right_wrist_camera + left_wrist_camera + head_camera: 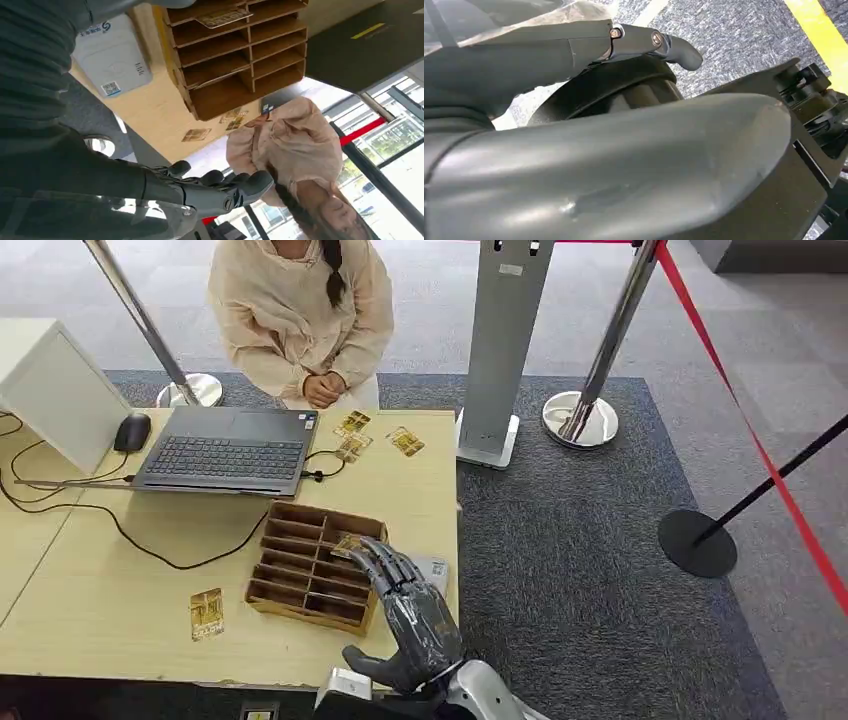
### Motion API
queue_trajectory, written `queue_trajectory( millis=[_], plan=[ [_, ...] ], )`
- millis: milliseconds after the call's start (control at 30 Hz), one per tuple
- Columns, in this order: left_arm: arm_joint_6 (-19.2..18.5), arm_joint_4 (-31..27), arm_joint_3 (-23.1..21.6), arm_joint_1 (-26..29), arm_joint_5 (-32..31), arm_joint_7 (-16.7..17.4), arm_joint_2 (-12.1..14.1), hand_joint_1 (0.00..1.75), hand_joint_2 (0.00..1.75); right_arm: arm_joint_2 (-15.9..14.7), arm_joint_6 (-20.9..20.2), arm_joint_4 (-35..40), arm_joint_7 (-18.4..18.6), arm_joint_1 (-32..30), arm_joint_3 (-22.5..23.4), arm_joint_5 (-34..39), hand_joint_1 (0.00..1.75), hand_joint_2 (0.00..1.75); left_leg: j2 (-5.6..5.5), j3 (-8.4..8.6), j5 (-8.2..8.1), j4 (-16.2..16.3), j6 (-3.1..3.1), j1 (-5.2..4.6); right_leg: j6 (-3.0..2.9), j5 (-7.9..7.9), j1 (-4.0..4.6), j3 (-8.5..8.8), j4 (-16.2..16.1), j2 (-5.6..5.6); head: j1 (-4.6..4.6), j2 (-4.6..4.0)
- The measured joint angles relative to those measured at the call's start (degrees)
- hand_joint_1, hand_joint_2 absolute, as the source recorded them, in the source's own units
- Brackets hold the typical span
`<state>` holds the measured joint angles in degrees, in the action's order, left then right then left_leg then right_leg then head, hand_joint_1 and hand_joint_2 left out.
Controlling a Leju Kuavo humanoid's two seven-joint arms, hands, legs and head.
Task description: Pass the card to the sensor for recognition and then transmit it.
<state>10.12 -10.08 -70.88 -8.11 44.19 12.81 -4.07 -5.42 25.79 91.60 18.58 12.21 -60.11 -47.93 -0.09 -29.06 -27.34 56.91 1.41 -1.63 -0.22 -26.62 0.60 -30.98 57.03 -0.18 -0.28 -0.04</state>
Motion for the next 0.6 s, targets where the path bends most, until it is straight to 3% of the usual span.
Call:
queue_trajectory(
  millis=[33,67,133,167,200,233,267,300,433,533,600],
  plan=[
    [-0.1,0.0,0.0,0.0,-0.1,0.1,0.0,0.00,0.00,0.2,0.0,-0.2,-0.2,0.2,-0.1,0.1,0.21,1.75,0.00,0.00,0.00,0.0,0.00,0.00,0.00,0.00,0.00,0.00,0.0,0.00,-0.04,0.00],
    [-0.1,0.0,0.0,-0.1,-0.1,0.2,0.0,0.00,0.00,0.5,-0.1,-0.5,-0.3,0.3,-0.2,0.1,0.37,1.75,0.00,0.00,0.00,0.0,0.00,0.00,0.00,0.00,0.00,0.01,0.0,0.00,-0.02,-0.02],
    [-0.2,0.0,0.0,-0.1,-0.3,0.4,0.0,0.00,0.00,1.0,-0.1,-1.1,-0.7,0.9,-0.7,0.1,0.40,1.75,0.00,0.00,0.00,0.0,0.00,0.00,0.00,0.00,0.00,0.01,0.0,0.00,-0.02,-0.02],
    [-0.3,0.0,0.0,-0.1,-0.4,0.5,0.0,0.00,0.00,1.3,-0.1,-1.4,-1.0,1.3,-0.9,0.1,0.45,1.75,0.01,0.02,0.00,0.0,0.00,0.01,0.00,0.00,0.00,0.01,0.0,0.00,-0.04,0.00],
    [-0.3,0.0,0.0,-0.1,-0.6,0.7,0.0,0.00,0.00,1.6,-0.1,-1.6,-1.1,1.7,-1.0,0.0,0.61,1.75,0.00,0.01,0.00,0.0,0.00,0.01,0.00,0.00,0.00,0.02,0.0,0.00,-0.02,0.00],
    [-0.4,0.0,0.0,-0.1,-0.8,0.9,0.0,0.00,0.00,1.9,-0.1,-2.0,-1.2,2.2,-1.2,-0.4,0.61,1.75,0.00,0.01,0.00,0.0,0.00,0.01,0.00,0.00,0.00,0.03,0.0,0.00,-0.02,0.00],
    [-0.5,0.0,0.0,-0.1,-1.0,1.1,0.0,0.00,0.00,2.4,-0.1,-2.5,-1.2,2.9,-1.6,-0.8,1.38,1.75,0.01,0.03,0.00,0.0,0.00,0.01,0.00,0.00,0.01,0.03,0.0,0.00,-0.02,0.00],
    [-0.5,0.0,0.0,-0.2,-1.1,1.4,0.0,0.00,0.00,2.8,-0.1,-2.8,-1.2,3.4,-1.8,-1.2,1.52,1.75,0.01,0.03,0.00,0.0,0.00,0.01,0.00,0.00,0.01,0.04,0.0,0.00,-0.02,-0.02],
    [-0.8,0.0,0.0,-0.2,-1.7,1.9,0.1,0.00,0.00,4.3,-0.5,-4.0,-1.0,5.3,-2.8,-2.9,1.52,1.75,0.01,0.05,0.01,0.0,0.00,0.02,0.00,0.00,0.01,0.05,0.0,0.00,-0.02,0.00],
    [0.0,-0.1,0.0,-0.2,-1.9,2.6,0.0,0.00,0.00,5.1,-1.0,-4.8,-0.8,6.7,-3.7,-3.8,1.34,1.75,-0.01,0.06,0.01,0.0,0.00,0.01,0.00,0.00,0.01,0.06,0.0,0.00,-0.02,-0.02],
    [1.0,-0.2,0.0,-0.2,-2.1,3.4,-0.4,0.00,0.00,5.5,-1.1,-5.3,-0.7,7.0,-4.0,-4.0,1.33,1.75,-0.01,0.06,0.00,0.0,0.00,0.01,0.00,0.00,0.01,0.06,0.0,0.00,0.00,0.00]
  ],
)
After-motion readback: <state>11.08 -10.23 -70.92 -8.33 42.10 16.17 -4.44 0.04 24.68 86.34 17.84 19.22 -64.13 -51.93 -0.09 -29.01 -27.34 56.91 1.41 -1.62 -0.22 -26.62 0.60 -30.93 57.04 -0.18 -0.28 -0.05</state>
